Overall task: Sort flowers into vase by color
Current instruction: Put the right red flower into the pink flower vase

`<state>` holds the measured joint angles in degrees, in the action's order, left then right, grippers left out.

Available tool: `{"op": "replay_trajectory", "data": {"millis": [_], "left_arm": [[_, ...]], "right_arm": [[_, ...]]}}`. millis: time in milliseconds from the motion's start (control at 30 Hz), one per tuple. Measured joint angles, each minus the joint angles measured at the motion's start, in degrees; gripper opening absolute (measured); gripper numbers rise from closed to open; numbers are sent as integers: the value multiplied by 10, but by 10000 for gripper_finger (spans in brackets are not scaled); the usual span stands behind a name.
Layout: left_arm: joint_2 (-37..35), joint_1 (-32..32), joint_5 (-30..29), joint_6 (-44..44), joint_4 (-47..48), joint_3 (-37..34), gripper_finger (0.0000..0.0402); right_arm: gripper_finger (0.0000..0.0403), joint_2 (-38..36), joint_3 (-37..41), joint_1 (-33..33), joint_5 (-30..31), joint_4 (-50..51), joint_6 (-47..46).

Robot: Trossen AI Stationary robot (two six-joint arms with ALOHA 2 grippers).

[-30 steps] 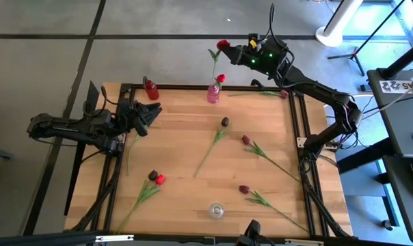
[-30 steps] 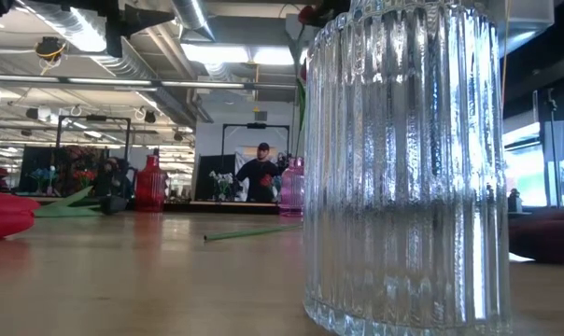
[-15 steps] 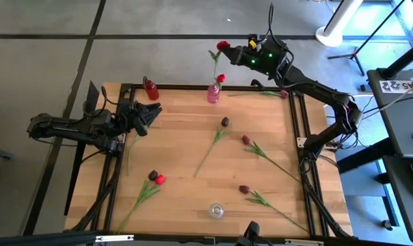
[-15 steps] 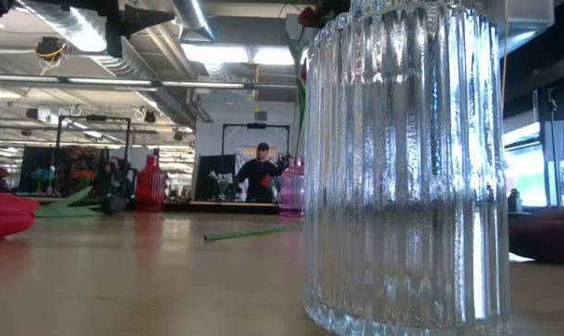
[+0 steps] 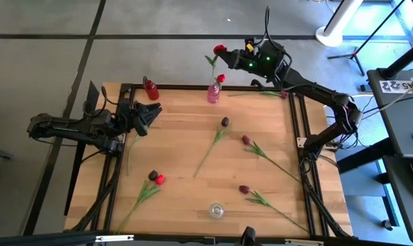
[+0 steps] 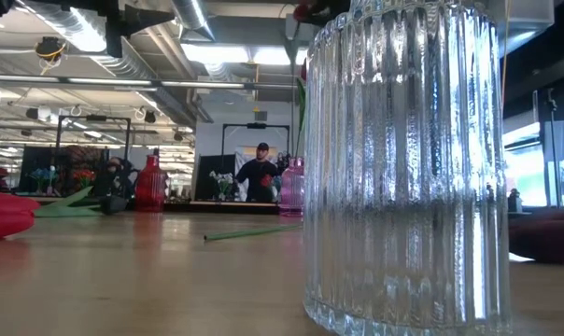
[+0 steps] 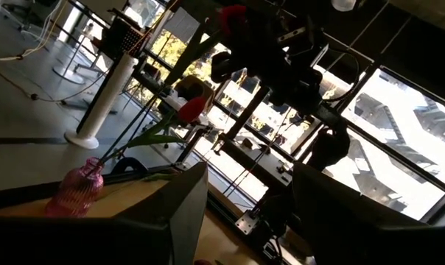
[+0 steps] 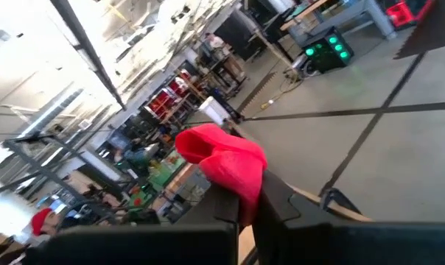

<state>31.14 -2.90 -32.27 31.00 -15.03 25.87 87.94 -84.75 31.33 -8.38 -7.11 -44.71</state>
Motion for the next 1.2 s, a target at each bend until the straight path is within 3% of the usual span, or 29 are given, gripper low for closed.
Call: {"op": "replay_trajectory", "data": {"millis": [633,1033,1200], "left_arm": [[0,0,0,1,0,0,195],[0,0,0,1,2,0,195],[0,0,-10,1,51,0,195]], "right_arm": [[14,0,0,2,19,-7,16],[14,0,0,6,33,67,17],[16,1,0,5,33,137,32]]}}
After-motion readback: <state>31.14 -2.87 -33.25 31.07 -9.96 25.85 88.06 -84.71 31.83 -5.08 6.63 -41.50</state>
